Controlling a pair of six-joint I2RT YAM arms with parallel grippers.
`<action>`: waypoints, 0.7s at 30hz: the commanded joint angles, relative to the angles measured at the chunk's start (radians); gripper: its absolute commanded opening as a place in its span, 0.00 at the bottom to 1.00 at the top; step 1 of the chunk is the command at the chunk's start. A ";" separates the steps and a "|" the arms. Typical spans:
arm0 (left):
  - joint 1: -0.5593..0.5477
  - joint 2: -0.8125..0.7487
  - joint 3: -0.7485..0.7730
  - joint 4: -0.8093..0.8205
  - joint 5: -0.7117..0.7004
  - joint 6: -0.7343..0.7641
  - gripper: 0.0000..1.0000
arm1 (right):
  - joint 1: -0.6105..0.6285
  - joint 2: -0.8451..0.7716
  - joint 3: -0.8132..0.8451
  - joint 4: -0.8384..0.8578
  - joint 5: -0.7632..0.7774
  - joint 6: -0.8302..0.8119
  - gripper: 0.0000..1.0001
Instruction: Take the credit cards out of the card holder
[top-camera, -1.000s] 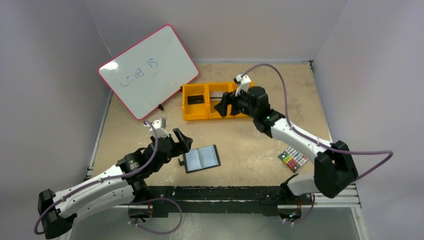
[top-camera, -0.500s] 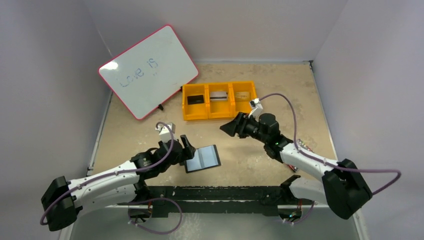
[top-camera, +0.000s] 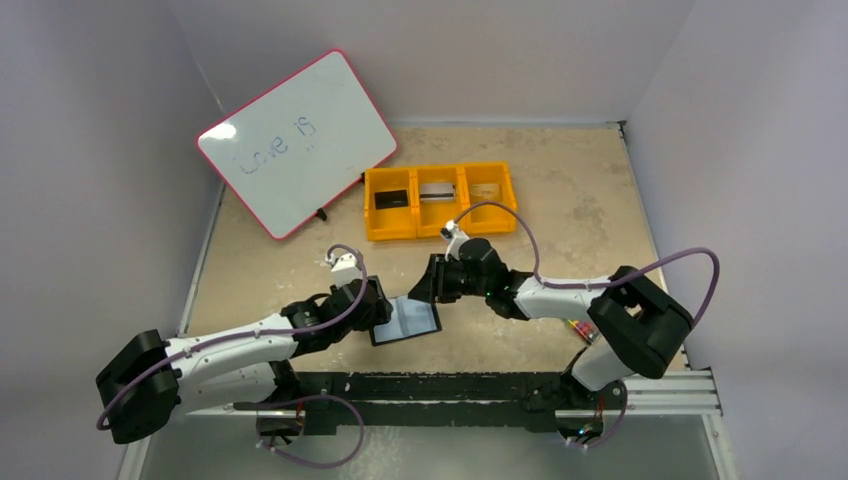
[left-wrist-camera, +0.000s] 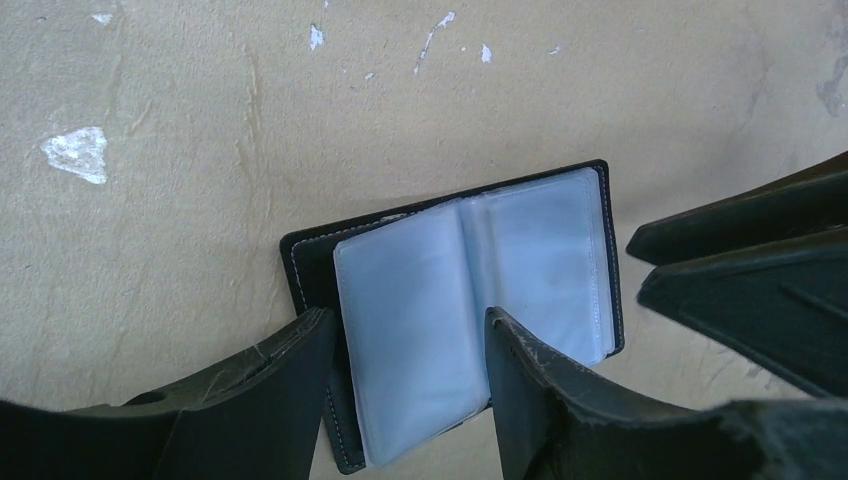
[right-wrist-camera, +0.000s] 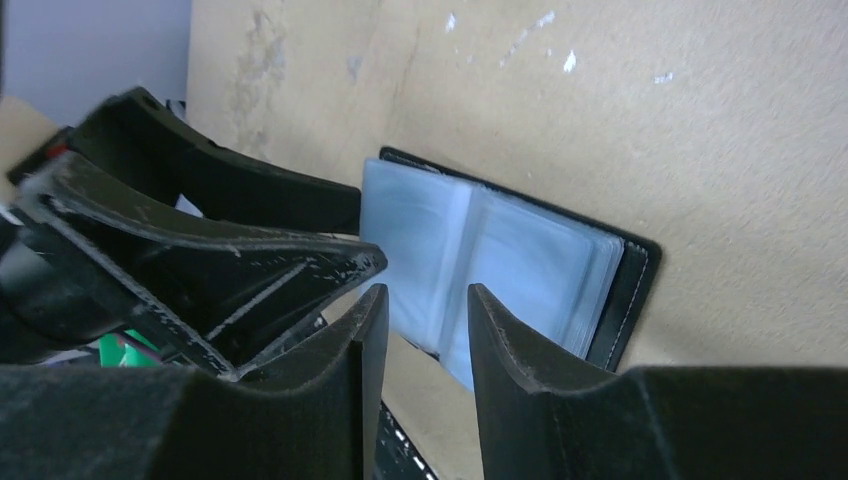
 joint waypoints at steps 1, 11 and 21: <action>0.002 -0.008 -0.001 0.025 0.000 0.010 0.55 | 0.023 0.018 0.034 -0.037 0.070 0.025 0.37; 0.001 -0.013 -0.012 0.033 0.000 0.019 0.48 | 0.024 0.042 0.032 -0.140 0.092 -0.002 0.37; 0.002 0.027 -0.019 0.057 0.020 0.022 0.44 | 0.025 0.090 0.044 -0.099 0.035 -0.008 0.24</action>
